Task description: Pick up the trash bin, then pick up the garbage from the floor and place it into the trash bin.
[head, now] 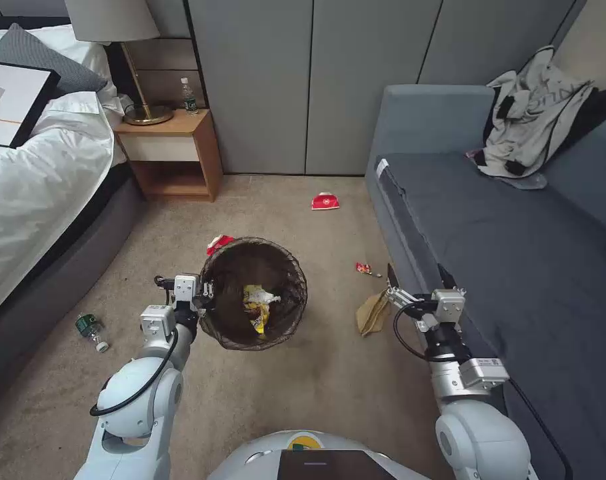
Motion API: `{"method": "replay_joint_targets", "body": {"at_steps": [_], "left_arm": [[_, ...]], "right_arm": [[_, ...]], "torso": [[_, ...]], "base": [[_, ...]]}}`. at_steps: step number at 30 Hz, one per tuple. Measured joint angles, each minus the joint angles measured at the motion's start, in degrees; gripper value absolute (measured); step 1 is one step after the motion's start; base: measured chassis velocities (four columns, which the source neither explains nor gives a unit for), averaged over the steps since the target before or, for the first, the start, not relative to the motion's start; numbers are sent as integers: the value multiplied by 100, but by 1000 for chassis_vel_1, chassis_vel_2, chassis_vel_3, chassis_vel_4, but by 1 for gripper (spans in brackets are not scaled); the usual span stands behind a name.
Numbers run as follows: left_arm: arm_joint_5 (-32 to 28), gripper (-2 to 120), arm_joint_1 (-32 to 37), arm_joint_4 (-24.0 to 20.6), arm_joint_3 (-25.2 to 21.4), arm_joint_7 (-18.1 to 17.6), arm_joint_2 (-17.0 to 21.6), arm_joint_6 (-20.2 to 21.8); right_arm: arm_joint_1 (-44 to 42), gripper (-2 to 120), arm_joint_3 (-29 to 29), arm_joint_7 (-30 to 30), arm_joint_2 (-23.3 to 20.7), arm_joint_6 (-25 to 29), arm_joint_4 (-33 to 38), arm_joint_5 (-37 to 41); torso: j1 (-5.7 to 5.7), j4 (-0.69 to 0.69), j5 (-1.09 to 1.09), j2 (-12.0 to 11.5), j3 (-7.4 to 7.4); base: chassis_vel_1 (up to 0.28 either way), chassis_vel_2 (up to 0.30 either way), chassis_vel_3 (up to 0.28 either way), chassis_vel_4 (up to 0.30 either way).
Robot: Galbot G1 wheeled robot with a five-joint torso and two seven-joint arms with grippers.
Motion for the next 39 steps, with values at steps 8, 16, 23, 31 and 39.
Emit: {"method": "replay_joint_targets", "body": {"at_steps": [8,16,23,31,39], "left_arm": [[-2,3,5,0,-1,2,3,-3],[-1,3,4,1,4,4,2,-3],[9,3,3,7,14,5,-2,-3],[14,3,0,7,15,7,-1,-1],[15,3,-2,7,5,7,-2,-1]], "right_arm": [[-1,100,-41,0,8,6,-10,-20],[12,100,-87,0,13,3,-31,-30],[22,100,-93,1,13,-1,-64,-32],[66,100,-112,1,10,4,-102,-35],[71,100,-123,17,12,12,-124,-32]], "torso": [[0,0,0,0,0],[0,0,0,0,0],[0,0,0,0,0],[0,1,0,0,0],[0,0,-1,0,0]], "base": [[-53,67,61,-61],[-85,73,76,-75],[-66,79,68,-71],[-63,66,67,-58],[-79,88,86,-86]]}}
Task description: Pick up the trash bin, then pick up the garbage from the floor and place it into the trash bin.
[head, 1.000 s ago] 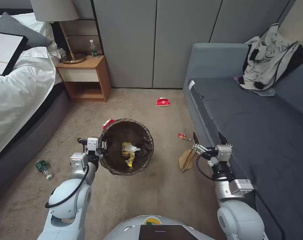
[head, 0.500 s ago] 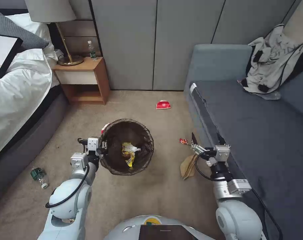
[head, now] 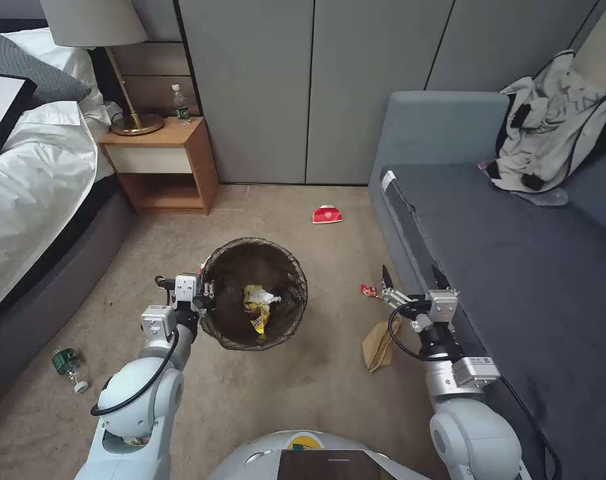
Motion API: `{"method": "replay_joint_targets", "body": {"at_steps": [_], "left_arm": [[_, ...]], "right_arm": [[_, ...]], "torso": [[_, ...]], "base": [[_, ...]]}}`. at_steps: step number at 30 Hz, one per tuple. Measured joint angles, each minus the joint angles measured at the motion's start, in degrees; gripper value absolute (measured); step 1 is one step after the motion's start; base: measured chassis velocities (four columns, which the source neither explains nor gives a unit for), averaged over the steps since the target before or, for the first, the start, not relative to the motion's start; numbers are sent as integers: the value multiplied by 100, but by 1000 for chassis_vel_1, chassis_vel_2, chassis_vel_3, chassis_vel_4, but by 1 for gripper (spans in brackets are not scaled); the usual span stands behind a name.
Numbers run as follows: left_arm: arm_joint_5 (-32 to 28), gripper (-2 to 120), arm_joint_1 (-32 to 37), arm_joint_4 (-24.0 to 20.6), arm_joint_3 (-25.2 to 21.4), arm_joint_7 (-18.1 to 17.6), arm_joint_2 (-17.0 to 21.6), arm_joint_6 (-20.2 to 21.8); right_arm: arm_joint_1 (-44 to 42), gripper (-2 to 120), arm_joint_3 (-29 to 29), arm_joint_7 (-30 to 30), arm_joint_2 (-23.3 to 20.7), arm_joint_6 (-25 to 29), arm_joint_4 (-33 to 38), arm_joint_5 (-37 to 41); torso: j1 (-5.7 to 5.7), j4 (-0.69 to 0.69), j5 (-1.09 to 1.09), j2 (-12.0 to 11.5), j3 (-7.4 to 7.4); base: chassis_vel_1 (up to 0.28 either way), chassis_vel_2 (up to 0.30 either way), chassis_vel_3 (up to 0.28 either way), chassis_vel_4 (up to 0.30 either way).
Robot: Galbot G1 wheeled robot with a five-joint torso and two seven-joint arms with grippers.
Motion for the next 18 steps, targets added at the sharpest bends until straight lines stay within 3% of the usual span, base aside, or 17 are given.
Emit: {"method": "replay_joint_targets", "body": {"at_steps": [14,18], "left_arm": [[-13,3,3,-25,-12,4,9,0],[-20,3,3,-48,-13,6,14,0]], "right_arm": [[233,100,-189,172,-47,-322,-420,81],[513,100,-337,229,-82,-598,-968,220]], "torso": [[0,0,0,0,0],[0,1,0,0,0]], "base": [[-28,17,19,-23],[0,0,0,0]]}}
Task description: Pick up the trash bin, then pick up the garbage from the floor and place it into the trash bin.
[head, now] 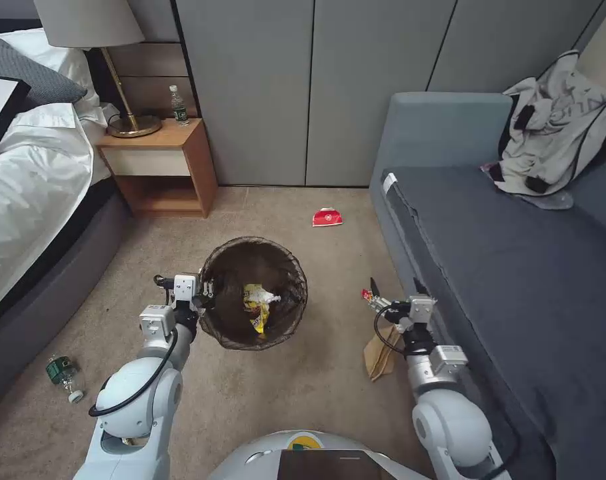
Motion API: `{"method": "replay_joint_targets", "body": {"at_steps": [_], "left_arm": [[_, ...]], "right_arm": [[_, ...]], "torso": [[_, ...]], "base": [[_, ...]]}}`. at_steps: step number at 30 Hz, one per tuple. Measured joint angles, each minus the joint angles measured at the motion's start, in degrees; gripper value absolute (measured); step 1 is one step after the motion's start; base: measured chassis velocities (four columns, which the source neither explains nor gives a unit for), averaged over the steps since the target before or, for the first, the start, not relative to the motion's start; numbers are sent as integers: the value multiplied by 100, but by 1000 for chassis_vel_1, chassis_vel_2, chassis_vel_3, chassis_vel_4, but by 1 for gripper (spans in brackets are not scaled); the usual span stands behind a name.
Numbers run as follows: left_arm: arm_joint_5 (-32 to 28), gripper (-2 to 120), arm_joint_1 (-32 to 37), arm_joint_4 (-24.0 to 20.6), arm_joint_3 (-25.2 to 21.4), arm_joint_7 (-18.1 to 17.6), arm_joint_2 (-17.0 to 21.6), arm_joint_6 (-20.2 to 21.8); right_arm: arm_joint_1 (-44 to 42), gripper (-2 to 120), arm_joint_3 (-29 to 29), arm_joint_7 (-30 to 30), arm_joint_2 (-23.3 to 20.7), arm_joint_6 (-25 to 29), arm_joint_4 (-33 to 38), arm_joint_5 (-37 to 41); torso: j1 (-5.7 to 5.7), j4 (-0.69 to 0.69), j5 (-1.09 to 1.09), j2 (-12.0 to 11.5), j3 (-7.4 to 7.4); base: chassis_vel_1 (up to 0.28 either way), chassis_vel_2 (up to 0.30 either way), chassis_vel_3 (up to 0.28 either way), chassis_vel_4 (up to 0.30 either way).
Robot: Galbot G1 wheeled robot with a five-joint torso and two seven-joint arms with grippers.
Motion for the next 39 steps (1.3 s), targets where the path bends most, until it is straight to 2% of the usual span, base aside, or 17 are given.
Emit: {"method": "replay_joint_targets", "body": {"at_steps": [11,15,23,39], "left_arm": [[-33,3,-3,-31,-50,1,11,10],[-36,3,-12,-34,-54,1,12,14],[-20,3,-21,-7,-22,0,1,15],[92,3,-9,-1,58,29,-23,15]], "right_arm": [[484,100,-206,-4,-28,-287,-1474,420],[647,100,-227,177,-12,-424,-1974,840],[697,100,-223,787,-1,-523,-2529,1374],[915,100,-239,908,17,-214,-3457,1578]], "torso": [[0,-1,1,0,0],[0,-1,1,0,0],[0,-1,1,0,0],[0,-1,1,0,0]], "base": [[0,0,0,0],[0,0,0,0],[0,0,0,0],[0,0,0,0]]}}
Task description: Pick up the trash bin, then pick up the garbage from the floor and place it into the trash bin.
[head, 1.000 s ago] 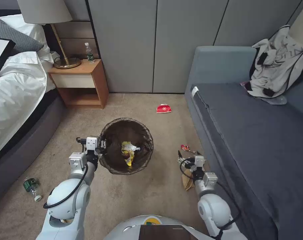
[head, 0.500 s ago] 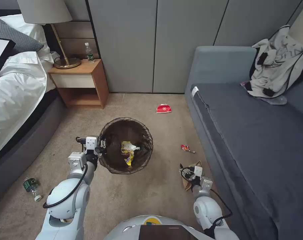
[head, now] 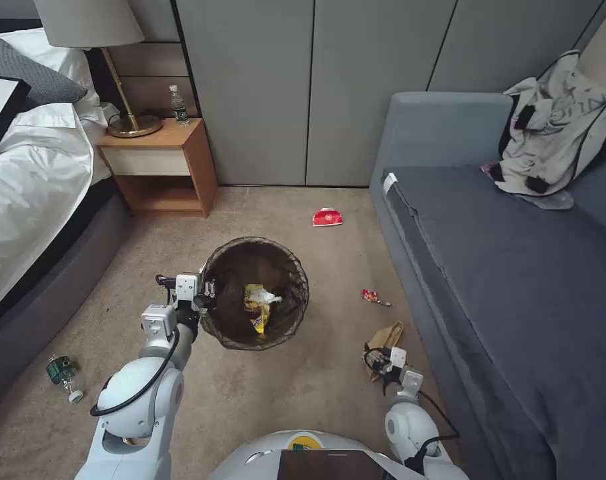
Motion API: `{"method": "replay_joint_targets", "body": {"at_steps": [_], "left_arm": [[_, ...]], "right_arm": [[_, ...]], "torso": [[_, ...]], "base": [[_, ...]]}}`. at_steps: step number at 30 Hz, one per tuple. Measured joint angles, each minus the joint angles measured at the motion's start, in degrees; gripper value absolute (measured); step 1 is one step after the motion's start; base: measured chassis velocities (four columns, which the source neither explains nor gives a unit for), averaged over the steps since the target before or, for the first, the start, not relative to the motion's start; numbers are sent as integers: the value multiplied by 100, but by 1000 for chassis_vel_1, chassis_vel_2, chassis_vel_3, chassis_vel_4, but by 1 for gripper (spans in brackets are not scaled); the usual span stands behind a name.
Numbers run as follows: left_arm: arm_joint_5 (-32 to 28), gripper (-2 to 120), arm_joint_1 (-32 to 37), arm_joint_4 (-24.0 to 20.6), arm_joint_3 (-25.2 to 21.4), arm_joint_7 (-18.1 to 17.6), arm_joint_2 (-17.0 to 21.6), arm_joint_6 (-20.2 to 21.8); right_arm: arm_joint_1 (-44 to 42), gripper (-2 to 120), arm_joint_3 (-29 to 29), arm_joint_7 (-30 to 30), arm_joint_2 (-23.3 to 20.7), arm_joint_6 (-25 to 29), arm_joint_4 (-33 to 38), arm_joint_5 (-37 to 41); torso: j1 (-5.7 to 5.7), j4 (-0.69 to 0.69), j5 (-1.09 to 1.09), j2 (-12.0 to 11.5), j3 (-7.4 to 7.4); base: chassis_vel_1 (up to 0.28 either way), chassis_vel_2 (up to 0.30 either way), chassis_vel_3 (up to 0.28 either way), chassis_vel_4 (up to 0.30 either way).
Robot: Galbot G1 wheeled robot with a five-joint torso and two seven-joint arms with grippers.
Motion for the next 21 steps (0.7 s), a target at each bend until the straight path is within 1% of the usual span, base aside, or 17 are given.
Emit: {"method": "replay_joint_targets", "body": {"at_steps": [4,16,17,19,20,21], "left_arm": [[22,3,1,7,17,6,-9,0],[43,3,-14,27,30,13,-14,-1],[45,3,-15,31,31,12,-15,-1],[48,3,-18,39,31,12,-16,-1],[48,3,-18,39,31,12,-16,-1],[48,3,-19,43,31,12,-17,-1]], "right_arm": [[173,100,-3,37,7,62,-376,120],[557,100,-7,115,38,245,-997,194],[584,98,-7,115,41,262,-1040,187],[614,90,-7,112,44,292,-1094,179],[614,90,-7,112,44,292,-1094,179],[617,87,-7,104,44,298,-1100,177]], "torso": [[0,0,0,0,0],[0,0,-1,0,0],[0,0,-1,0,0],[0,0,0,0,0],[0,0,0,0,0],[0,0,0,0,0]], "base": [[0,0,0,0],[0,0,0,0],[0,0,0,0],[0,0,0,0],[0,0,0,0],[0,0,0,0]]}}
